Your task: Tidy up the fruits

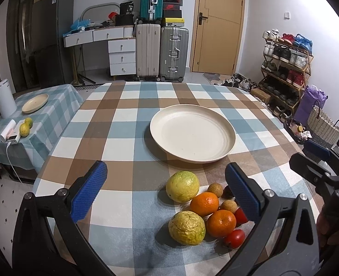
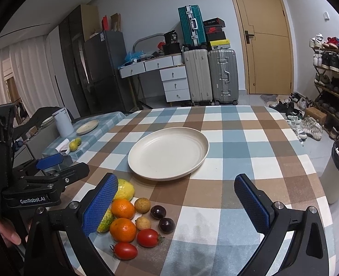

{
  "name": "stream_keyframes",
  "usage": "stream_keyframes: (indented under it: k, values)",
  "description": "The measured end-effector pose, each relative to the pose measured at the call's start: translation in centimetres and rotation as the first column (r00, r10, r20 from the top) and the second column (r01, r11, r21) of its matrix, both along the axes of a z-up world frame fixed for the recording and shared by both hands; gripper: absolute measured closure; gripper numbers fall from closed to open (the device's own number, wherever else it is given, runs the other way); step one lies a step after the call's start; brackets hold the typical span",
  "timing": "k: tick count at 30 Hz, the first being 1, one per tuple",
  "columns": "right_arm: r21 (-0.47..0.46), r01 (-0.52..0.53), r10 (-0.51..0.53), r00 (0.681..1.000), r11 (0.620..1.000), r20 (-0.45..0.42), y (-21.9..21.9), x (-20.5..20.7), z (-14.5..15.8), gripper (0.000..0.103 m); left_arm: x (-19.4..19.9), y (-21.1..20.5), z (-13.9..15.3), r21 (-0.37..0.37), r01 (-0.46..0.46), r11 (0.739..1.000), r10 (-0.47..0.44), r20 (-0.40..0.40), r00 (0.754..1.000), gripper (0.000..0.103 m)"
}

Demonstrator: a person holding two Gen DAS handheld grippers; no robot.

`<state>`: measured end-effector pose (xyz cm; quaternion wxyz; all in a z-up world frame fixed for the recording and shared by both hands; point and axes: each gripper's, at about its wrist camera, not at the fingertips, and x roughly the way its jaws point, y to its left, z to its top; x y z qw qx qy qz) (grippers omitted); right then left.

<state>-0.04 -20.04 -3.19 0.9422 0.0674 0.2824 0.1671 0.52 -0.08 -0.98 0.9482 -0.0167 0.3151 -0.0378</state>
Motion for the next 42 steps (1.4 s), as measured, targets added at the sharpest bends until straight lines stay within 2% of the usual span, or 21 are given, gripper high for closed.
stream_keyframes:
  k: [9, 22, 30, 35, 39, 42]
  values:
    - [-0.021, -0.01, 0.01, 1.0, 1.0, 0.004, 0.6, -0.1, -0.2, 0.0, 0.1, 0.1, -0.4, -0.012, 0.002, 1.0, -0.002, -0.013, 1.0, 0.001]
    - [-0.007, -0.026, 0.026, 0.999, 1.0, -0.022, 0.8, 0.5, -1.1, 0.0, 0.1, 2.7, -4.6, -0.131, 0.039, 0.991, -0.058, -0.144, 0.988, 0.001]
    - [-0.015, -0.048, 0.047, 0.998, 0.999, -0.041, 1.3, 1.1, -1.9, 0.0, 0.8, 3.7, -8.1, -0.27, 0.073, 0.96, -0.14, -0.24, 0.961, 0.001]
    - [-0.019, -0.056, 0.055, 0.997, 0.998, -0.057, 1.5, 1.3, -2.3, 0.0, 1.6, 3.6, -9.4, -0.329, 0.094, 0.94, -0.189, -0.271, 0.944, 0.012]
    - [-0.018, -0.064, 0.063, 0.996, 0.998, -0.063, 1.6, 1.5, -2.5, 0.0, 1.5, 3.1, -9.6, -0.348, 0.118, 0.93, -0.223, -0.28, 0.934, 0.025]
    - [-0.016, -0.067, 0.066, 0.995, 0.998, -0.069, 1.8, 1.7, -2.6, 0.0, 1.3, 3.1, -9.7, -0.37, 0.125, 0.921, -0.238, -0.279, 0.93, 0.043]
